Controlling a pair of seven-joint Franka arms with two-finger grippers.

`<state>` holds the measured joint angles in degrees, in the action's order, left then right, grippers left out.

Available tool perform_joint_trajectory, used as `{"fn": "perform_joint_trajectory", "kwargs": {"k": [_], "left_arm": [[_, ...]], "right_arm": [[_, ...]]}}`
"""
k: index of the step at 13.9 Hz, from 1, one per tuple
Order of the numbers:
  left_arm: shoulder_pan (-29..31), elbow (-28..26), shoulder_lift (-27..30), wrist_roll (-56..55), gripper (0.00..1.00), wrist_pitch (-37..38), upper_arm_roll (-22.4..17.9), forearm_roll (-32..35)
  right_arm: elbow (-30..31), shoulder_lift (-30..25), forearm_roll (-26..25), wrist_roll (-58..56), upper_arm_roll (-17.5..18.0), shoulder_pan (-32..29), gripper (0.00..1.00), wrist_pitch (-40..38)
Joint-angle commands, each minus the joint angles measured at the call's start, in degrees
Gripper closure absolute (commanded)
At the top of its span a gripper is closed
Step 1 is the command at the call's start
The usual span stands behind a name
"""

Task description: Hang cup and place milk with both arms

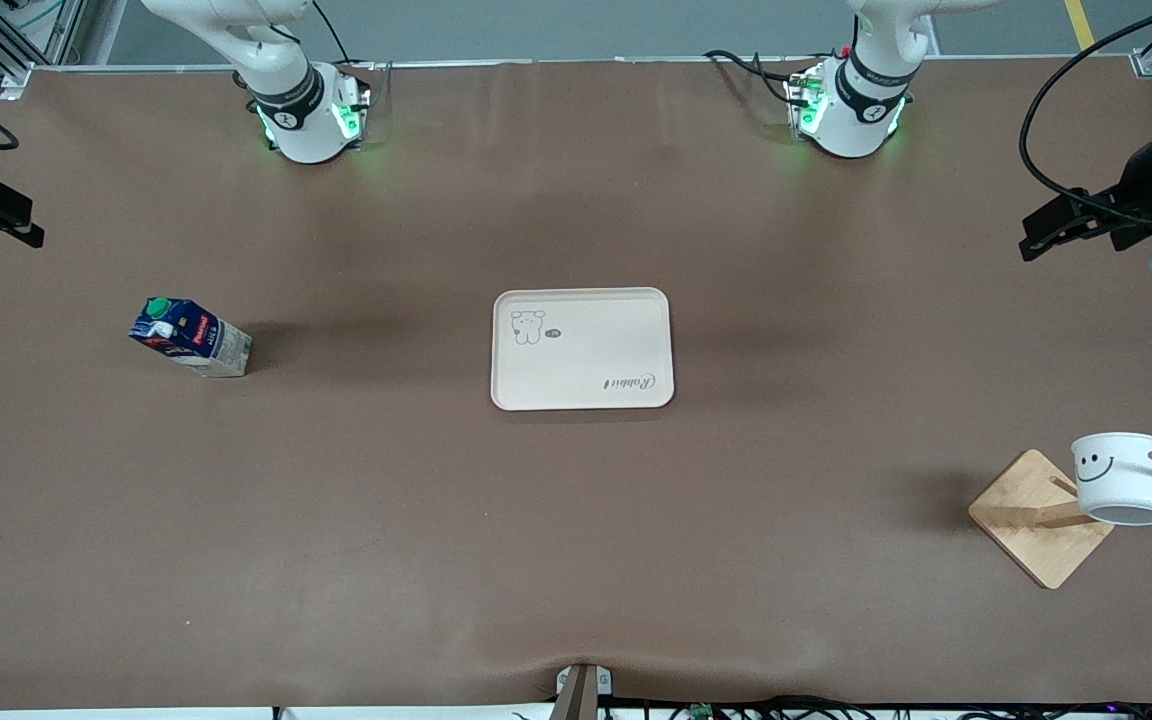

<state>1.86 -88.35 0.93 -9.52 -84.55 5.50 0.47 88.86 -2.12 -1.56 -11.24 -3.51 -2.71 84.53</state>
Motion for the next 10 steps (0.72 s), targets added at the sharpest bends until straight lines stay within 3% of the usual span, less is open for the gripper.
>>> {"fn": "perform_joint_trajectory", "kwargs": {"k": [1, 10], "left_arm": [[-2.29, -2.26, 1.71, -0.15, 0.00, -0.35, -1.89, -0.82], [-1.95, -1.47, 0.66, -0.24, 0.00, -0.18, -1.37, -0.47]], "right_arm": [[-1.14, -0.17, -0.29, -0.18, 0.08, 0.25, 0.00, -0.50], [-1.23, -0.08, -0.11, -0.18, 0.08, 0.16, 0.00, -0.42]]}}
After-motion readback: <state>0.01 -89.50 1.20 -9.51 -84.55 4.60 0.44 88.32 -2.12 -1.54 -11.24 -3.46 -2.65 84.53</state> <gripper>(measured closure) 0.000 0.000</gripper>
